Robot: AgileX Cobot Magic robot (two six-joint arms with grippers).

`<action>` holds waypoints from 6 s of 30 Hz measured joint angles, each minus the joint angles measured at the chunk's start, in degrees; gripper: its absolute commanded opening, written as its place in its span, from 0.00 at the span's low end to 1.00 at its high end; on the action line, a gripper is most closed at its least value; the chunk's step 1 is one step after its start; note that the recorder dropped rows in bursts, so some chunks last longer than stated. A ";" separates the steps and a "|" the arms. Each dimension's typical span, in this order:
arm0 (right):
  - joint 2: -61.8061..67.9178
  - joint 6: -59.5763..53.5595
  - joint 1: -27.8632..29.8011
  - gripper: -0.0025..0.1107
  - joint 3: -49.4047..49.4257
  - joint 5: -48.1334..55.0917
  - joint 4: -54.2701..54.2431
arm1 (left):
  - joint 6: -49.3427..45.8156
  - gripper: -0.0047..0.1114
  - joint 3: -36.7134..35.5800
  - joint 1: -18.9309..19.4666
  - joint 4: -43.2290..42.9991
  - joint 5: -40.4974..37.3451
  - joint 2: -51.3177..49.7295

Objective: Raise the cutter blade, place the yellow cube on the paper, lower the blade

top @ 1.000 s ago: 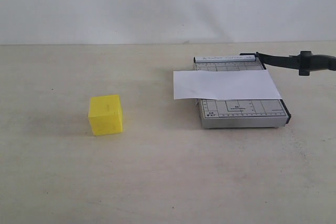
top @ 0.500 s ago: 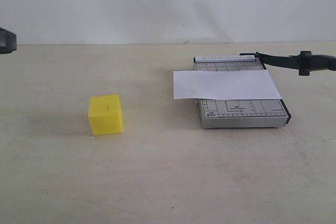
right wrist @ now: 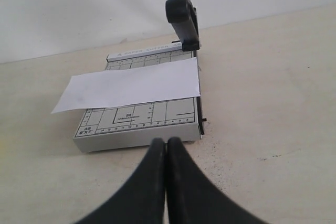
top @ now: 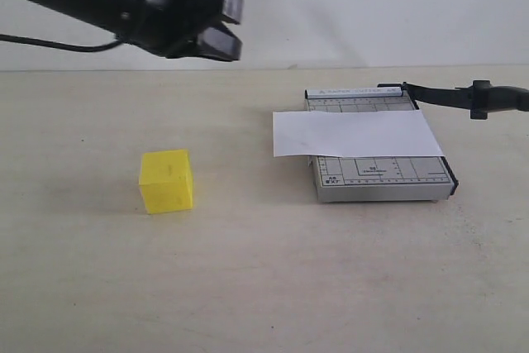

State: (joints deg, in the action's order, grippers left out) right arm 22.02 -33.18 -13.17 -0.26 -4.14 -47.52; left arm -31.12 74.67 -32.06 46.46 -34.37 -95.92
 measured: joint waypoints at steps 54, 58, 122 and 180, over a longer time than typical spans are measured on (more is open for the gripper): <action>-0.03 2.76 0.00 0.02 0.00 2.35 -0.98 | -1.28 0.08 42.79 -15.35 -2.80 9.46 -49.89; -0.03 3.02 0.00 0.02 0.00 2.35 -0.98 | -1.04 0.08 44.50 -16.03 -2.68 8.95 -50.61; -0.03 3.79 0.00 0.02 0.00 2.35 -1.75 | 51.75 0.08 4.02 -9.30 -49.89 30.26 -21.89; -0.03 3.89 0.00 0.02 0.27 3.07 -1.75 | 79.57 0.08 -19.59 -0.32 -71.87 9.80 1.01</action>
State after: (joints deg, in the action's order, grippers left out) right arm 21.99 -29.29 -13.17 0.01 -1.07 -49.28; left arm 48.45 55.08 -32.37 -25.42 -24.57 -94.91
